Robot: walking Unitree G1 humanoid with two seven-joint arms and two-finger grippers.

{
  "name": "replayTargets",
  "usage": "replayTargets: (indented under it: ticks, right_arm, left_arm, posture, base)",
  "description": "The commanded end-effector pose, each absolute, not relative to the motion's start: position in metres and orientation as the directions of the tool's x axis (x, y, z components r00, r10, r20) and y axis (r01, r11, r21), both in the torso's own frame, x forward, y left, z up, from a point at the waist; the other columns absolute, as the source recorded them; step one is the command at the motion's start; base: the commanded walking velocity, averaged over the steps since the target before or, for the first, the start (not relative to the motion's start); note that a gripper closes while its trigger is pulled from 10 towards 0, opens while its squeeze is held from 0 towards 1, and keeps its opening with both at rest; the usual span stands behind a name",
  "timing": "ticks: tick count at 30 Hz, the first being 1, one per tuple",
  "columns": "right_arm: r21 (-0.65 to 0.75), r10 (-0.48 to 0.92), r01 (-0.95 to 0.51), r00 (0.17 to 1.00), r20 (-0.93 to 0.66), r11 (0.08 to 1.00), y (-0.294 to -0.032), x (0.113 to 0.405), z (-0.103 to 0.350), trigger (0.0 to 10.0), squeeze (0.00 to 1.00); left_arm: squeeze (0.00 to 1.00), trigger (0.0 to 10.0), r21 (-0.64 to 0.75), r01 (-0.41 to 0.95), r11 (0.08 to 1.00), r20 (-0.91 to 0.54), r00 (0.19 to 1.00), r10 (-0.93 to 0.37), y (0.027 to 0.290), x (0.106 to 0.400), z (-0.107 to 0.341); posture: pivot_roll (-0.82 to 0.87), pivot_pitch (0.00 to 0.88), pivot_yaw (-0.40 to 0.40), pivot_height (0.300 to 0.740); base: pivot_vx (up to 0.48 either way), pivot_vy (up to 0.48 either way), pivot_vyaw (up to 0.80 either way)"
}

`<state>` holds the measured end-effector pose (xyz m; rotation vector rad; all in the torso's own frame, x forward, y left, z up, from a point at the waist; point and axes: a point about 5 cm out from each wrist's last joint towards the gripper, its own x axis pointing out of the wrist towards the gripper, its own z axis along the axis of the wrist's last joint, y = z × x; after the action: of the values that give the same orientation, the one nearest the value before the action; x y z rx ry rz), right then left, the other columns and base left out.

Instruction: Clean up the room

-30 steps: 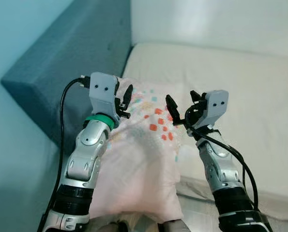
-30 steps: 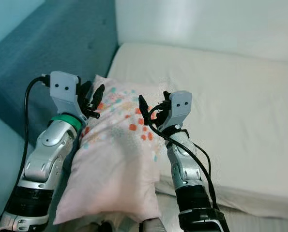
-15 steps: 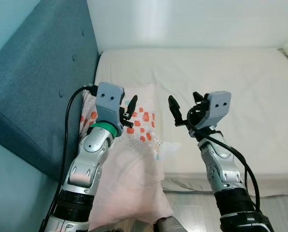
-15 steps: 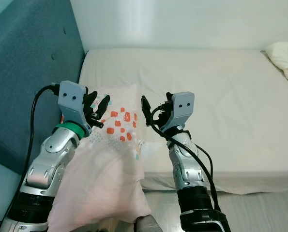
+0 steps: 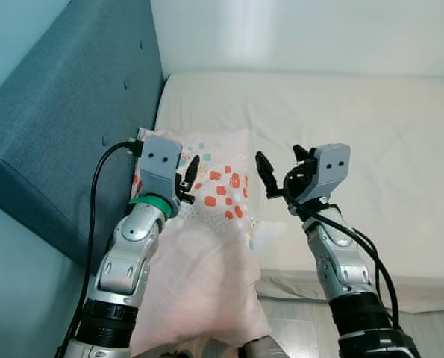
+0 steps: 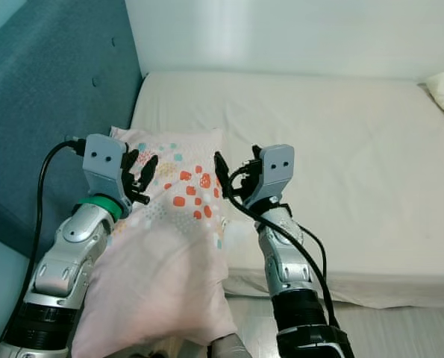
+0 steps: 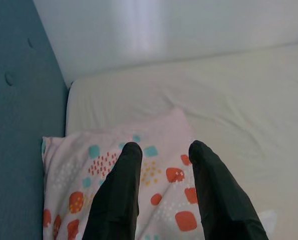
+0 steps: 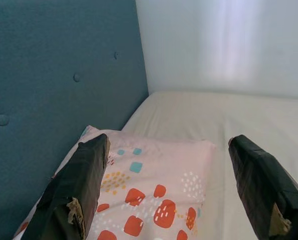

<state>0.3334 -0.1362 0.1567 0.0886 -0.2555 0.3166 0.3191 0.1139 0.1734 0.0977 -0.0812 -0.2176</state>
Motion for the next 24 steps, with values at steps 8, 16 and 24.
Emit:
replayTargets:
  ticks: [8, 16, 24]
  right_arm:
    - [0.051, 0.305, -0.325, 0.922, 0.239, 0.944, -0.136, 0.331, 0.15, 10.0, 0.0]
    - [0.051, 0.297, -0.317, 0.925, 0.238, 0.947, -0.138, 0.331, 0.15, 10.0, 0.0]
    - [0.052, 0.292, -0.312, 0.926, 0.238, 0.949, -0.139, 0.331, 0.15, 10.0, 0.0]
  left_arm:
    - [0.0, 10.0, 0.133, 0.207, 0.969, 0.012, 0.977, -0.211, 0.119, 0.315, 0.16]
    - [0.0, 10.0, 0.176, 0.306, 0.936, -0.02, 0.951, -0.307, 0.121, 0.31, 0.159]
    - [0.0, 10.0, 0.269, 0.484, 0.833, -0.111, 0.875, -0.472, 0.123, 0.298, 0.149]
  posture:
    - [-0.1, 0.087, 0.077, 0.675]
    - [-0.1, 0.089, 0.079, 0.645]
    - [-0.1, 0.09, 0.081, 0.62]
  base:
    - [0.0, 0.0, 0.0]
    - [0.0, 0.0, 0.0]
    - [0.0, 0.0, 0.0]
